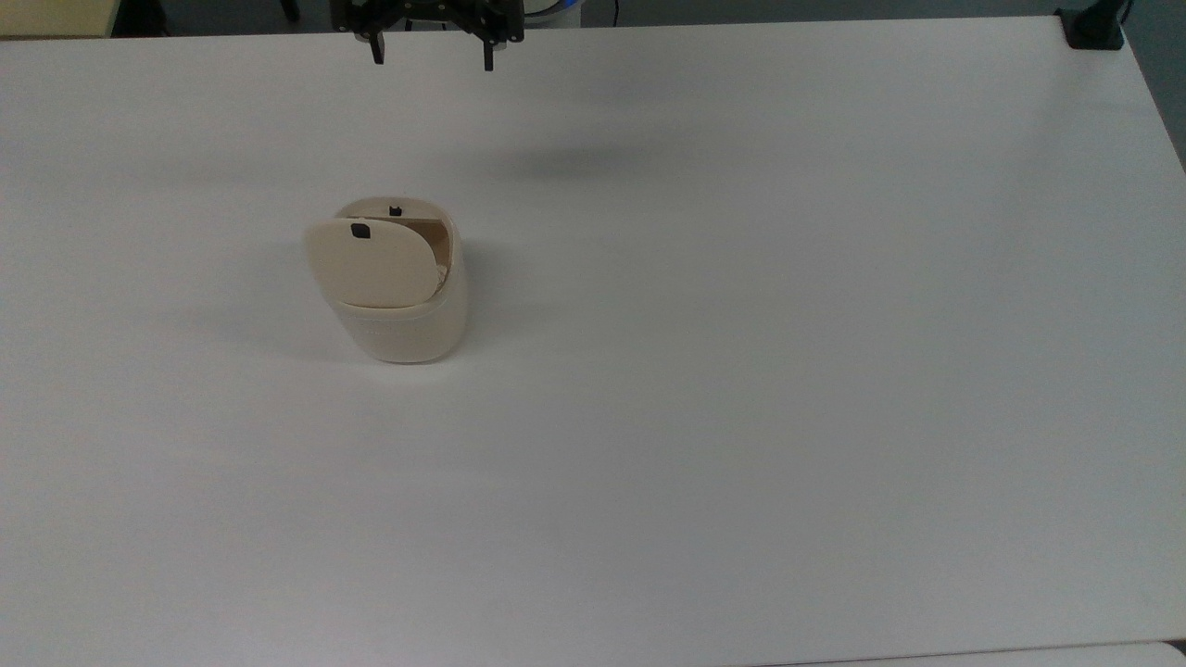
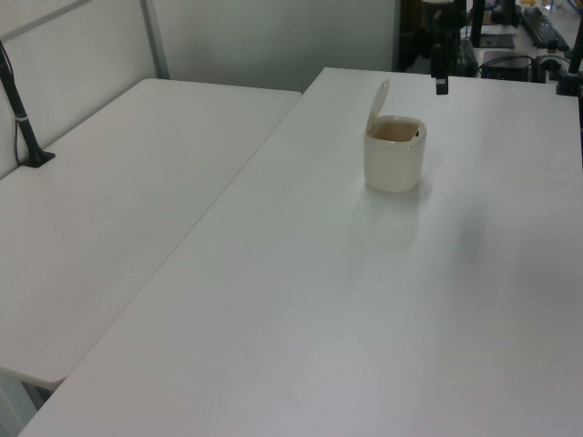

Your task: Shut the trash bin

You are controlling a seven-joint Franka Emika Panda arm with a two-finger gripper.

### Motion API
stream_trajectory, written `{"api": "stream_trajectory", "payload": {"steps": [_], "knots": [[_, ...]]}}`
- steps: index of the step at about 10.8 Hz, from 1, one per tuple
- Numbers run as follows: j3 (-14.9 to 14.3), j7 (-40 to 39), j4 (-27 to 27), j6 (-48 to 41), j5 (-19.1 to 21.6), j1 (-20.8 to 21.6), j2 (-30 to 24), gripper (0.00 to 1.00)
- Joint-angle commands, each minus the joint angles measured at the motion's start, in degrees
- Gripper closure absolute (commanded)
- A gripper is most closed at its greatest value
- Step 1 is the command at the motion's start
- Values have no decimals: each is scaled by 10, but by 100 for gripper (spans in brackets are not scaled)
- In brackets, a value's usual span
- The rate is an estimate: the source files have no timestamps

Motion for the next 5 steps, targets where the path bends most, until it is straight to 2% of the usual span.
{"api": "stream_trajectory", "payload": {"steps": [1,5], "knots": [[-3,10,-2,-4,-4,5,-6,0],[-8,10,-2,-5,-4,10,-6,0]]}}
